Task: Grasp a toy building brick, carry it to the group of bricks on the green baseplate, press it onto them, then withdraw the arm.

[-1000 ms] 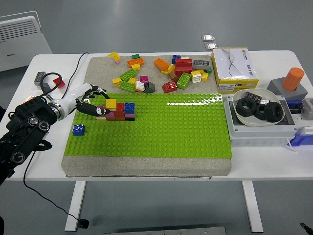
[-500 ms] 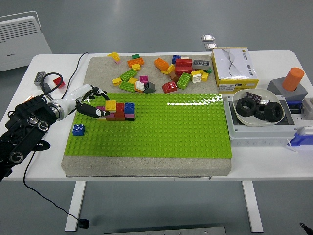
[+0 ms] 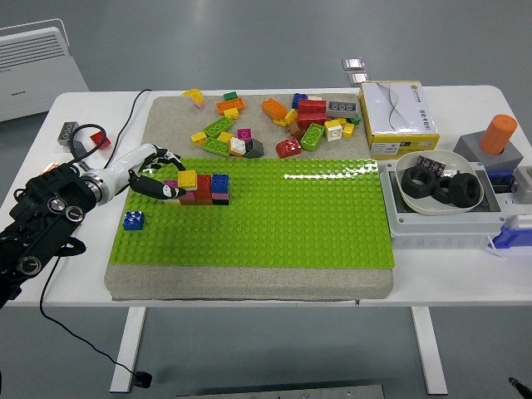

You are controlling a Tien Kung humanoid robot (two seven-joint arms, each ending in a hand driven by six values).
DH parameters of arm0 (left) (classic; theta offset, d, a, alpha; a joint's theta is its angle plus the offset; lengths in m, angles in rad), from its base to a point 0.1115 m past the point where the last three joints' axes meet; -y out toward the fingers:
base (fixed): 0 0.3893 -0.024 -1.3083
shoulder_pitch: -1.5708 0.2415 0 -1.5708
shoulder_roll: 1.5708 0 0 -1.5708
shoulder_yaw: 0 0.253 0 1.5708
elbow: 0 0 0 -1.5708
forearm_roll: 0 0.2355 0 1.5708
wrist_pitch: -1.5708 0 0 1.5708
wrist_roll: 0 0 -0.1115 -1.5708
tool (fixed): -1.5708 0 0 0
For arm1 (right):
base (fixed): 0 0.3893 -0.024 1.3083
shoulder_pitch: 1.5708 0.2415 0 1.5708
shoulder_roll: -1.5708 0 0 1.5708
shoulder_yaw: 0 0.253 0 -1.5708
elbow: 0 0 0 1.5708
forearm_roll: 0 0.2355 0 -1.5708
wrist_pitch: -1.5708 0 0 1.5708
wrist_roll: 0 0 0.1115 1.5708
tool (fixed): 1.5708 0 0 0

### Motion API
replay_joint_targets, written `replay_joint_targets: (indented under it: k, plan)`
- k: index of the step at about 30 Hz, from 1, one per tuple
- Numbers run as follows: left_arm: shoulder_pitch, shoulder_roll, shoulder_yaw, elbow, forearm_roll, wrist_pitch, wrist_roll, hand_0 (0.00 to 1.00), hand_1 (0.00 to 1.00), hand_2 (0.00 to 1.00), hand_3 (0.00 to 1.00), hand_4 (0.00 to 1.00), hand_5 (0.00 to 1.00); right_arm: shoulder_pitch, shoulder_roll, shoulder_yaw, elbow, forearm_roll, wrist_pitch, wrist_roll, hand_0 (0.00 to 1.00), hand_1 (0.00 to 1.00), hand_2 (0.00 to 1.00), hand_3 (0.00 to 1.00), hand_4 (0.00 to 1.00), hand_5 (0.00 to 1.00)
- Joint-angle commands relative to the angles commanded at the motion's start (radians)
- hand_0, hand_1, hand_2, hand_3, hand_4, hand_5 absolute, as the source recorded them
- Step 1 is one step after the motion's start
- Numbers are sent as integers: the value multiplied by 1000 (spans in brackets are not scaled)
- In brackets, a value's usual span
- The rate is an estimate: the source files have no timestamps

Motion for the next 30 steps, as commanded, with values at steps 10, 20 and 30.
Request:
replay_joint_targets:
  k: [10, 20, 30]
  plan:
    - [-5, 2, 1, 9, 3, 1, 0, 924, 926, 892, 490, 803, 2, 2, -1, -2, 0, 0, -1, 0, 518, 620, 622, 792, 852, 977]
    - [-11, 5, 9, 24, 1, 2, 1, 917, 922, 892, 490, 801, 2, 5, -1, -3, 0, 0, -1, 1, 518, 620, 623, 792, 851, 979]
    - [-17, 0, 26, 33, -3, 5, 0, 916, 922, 891, 490, 799, 2, 6, -2, -3, 0, 0, -1, 1, 518, 621, 623, 791, 850, 980]
